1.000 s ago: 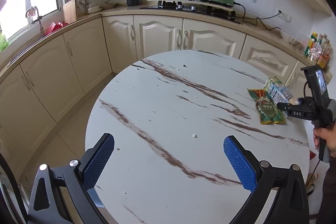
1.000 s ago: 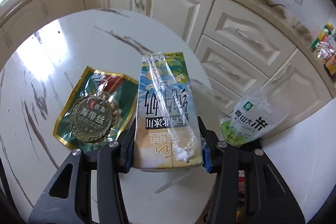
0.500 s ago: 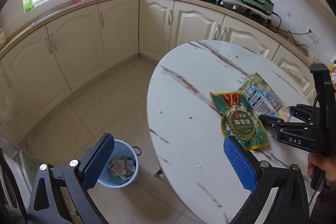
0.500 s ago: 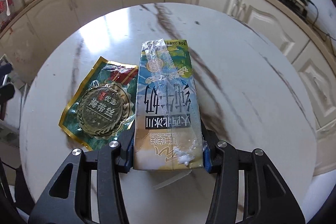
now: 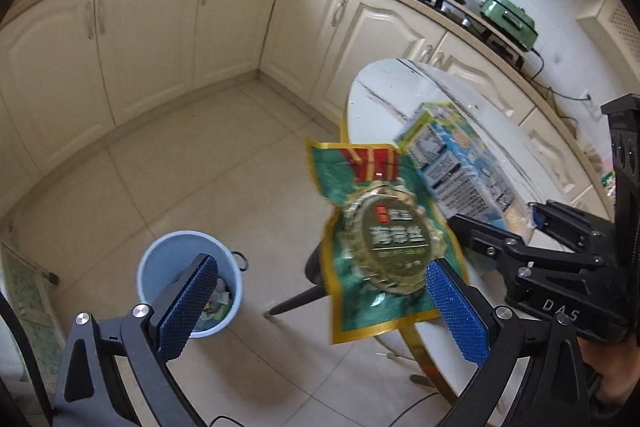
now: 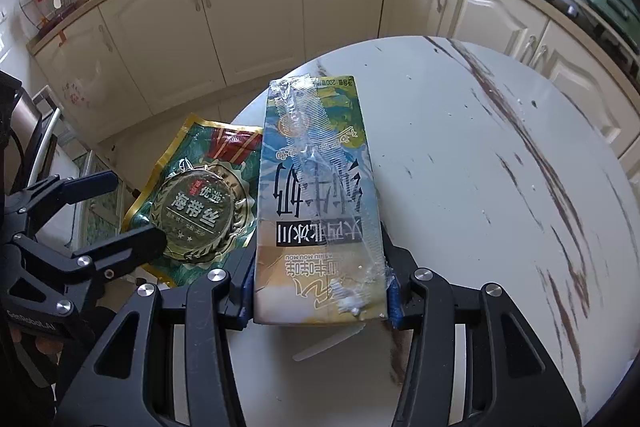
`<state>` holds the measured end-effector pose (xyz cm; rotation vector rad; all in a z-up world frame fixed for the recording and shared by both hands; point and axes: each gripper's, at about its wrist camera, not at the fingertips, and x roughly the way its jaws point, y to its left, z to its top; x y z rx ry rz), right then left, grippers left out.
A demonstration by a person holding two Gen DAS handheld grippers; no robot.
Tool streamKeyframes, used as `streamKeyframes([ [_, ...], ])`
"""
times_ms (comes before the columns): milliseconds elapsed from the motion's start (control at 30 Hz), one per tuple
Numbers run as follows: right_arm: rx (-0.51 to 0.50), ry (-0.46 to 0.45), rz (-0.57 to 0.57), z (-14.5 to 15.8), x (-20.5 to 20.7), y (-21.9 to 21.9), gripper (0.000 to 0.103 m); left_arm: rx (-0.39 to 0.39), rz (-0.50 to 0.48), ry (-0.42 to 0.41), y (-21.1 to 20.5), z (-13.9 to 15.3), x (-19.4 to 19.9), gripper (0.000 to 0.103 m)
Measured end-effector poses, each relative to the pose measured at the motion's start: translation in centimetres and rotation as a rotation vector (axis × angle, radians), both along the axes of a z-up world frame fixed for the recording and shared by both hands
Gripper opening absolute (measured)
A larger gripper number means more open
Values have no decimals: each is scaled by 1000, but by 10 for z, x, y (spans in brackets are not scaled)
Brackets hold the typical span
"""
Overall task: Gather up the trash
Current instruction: 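Grasp the green-gold seaweed packet with the left tool while the right tool holds the carton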
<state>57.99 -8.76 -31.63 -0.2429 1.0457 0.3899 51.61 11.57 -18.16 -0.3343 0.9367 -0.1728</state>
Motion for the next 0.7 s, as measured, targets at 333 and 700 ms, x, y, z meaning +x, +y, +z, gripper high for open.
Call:
streamKeyframes([
  [333, 35, -2, -10, 1, 1, 5, 47, -82, -109, -39, 35, -2, 13, 45],
  [700, 77, -24, -44, 4, -5, 7, 46, -90, -177, -125, 55, 18, -1, 3],
])
